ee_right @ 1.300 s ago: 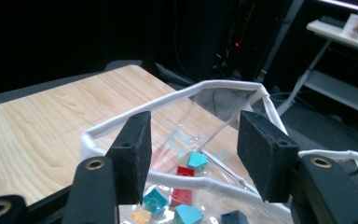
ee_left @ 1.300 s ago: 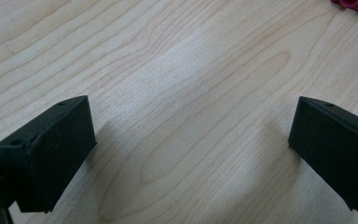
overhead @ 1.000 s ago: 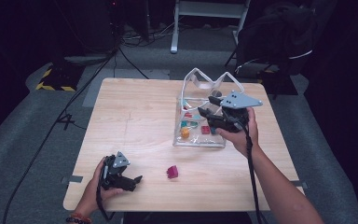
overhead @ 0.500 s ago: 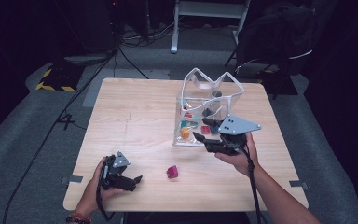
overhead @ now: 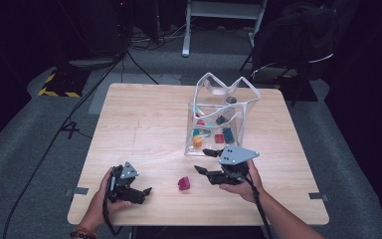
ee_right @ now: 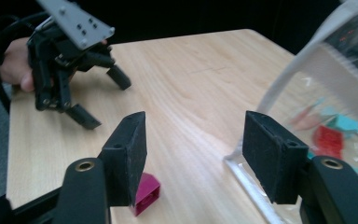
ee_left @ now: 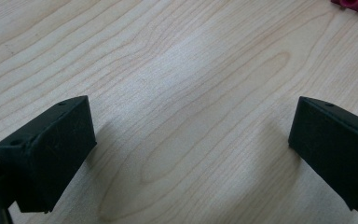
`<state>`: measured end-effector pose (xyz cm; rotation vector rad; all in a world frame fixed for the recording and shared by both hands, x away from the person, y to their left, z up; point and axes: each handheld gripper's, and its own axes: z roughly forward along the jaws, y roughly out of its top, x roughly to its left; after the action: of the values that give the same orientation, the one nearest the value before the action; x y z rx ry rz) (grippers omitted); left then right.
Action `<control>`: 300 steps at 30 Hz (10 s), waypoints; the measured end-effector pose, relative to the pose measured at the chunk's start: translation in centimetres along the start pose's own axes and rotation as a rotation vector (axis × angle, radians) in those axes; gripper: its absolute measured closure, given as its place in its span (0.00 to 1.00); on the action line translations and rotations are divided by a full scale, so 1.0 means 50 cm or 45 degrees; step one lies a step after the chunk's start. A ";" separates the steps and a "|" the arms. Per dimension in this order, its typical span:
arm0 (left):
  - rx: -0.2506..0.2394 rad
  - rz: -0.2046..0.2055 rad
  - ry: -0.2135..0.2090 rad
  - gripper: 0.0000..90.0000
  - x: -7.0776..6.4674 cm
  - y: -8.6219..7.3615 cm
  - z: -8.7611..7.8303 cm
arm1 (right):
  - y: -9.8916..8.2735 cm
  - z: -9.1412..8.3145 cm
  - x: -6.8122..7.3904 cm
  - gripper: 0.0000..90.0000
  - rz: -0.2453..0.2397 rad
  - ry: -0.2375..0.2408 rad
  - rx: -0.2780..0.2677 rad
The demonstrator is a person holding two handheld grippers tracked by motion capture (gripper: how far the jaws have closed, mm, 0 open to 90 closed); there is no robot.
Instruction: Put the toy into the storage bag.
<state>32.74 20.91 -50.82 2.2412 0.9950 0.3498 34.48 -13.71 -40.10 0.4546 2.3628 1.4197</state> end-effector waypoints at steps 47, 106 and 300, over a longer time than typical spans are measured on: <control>-0.001 -0.003 -0.001 0.01 -0.001 0.000 0.000 | -0.141 0.178 0.050 0.55 0.020 0.204 0.260; 0.000 -0.003 0.006 0.01 0.000 0.000 0.000 | -0.100 -0.068 -0.097 0.66 0.161 -0.162 0.070; 0.003 0.001 0.013 0.01 0.001 0.001 0.000 | 0.121 -0.064 -0.203 0.29 0.060 -0.385 0.066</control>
<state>32.80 20.92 -50.79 2.2439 1.0006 0.3607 42.64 -17.98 -32.03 0.6906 2.1607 1.2141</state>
